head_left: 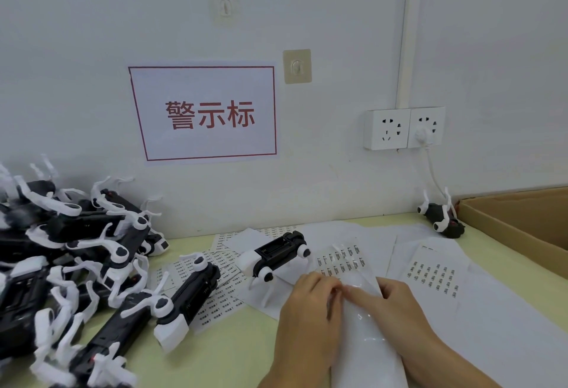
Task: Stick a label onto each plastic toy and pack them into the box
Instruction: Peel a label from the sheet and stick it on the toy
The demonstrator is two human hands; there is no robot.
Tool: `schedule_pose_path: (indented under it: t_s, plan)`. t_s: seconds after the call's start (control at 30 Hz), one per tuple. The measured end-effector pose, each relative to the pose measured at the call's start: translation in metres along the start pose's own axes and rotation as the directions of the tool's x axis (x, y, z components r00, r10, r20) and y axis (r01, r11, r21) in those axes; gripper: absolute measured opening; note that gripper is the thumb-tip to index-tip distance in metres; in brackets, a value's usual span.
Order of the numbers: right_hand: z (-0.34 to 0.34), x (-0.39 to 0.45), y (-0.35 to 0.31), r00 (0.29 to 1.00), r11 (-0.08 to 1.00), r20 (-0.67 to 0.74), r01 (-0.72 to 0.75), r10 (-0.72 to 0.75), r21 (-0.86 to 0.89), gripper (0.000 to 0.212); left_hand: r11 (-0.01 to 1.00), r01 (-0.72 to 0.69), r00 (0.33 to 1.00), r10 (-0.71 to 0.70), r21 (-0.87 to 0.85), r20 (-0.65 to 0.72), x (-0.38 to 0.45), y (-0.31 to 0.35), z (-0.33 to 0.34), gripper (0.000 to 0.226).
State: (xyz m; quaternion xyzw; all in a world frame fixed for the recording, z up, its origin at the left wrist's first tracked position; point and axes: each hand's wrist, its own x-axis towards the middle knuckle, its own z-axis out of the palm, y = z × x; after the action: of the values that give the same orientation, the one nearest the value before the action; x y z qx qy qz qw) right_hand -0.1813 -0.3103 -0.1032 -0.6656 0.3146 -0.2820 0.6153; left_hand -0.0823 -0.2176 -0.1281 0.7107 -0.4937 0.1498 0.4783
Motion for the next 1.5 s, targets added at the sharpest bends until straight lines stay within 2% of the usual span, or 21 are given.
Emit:
schedule_pose_path:
  t_s: [0.2, 0.33, 0.87, 1.17, 1.37, 1.5]
  plan:
    - [0.000, -0.001, 0.001, 0.999, 0.999, 0.039, 0.030, -0.032, 0.043, 0.016, 0.988, 0.078, 0.997, -0.079, -0.134, -0.001, 0.004, 0.003, -0.006, 0.006]
    - [-0.002, -0.001, 0.002, 0.995, 0.999, 0.091, 0.039, -0.041, 0.027, 0.018, 0.971, 0.149, 0.989, -0.144, -0.185, 0.039, 0.005, 0.000, -0.005, 0.009]
    - [0.002, 0.002, 0.007, 0.992, 0.994, 0.105, 0.073, -0.065, -0.075, 0.015, 0.984, 0.147, 0.988, -0.142, -0.105, 0.052, 0.002, -0.002, -0.002, 0.009]
    - [0.001, 0.001, 0.004, 0.994, 0.998, 0.093, 0.053, -0.049, -0.038, 0.021, 0.969, 0.171, 0.984, -0.156, -0.180, 0.090, 0.004, 0.001, -0.004, 0.007]
    - [0.001, 0.000, 0.002, 0.996, 0.999, 0.079, 0.036, -0.034, -0.021, 0.018, 0.901, 0.319, 0.947, -0.296, -0.293, 0.122, 0.008, -0.005, -0.003, 0.021]
    - [0.002, 0.001, 0.004, 0.997, 0.999, 0.067, 0.030, -0.028, -0.023, 0.018, 0.879, 0.362, 0.932, -0.336, -0.309, 0.136, 0.008, -0.007, -0.002, 0.019]
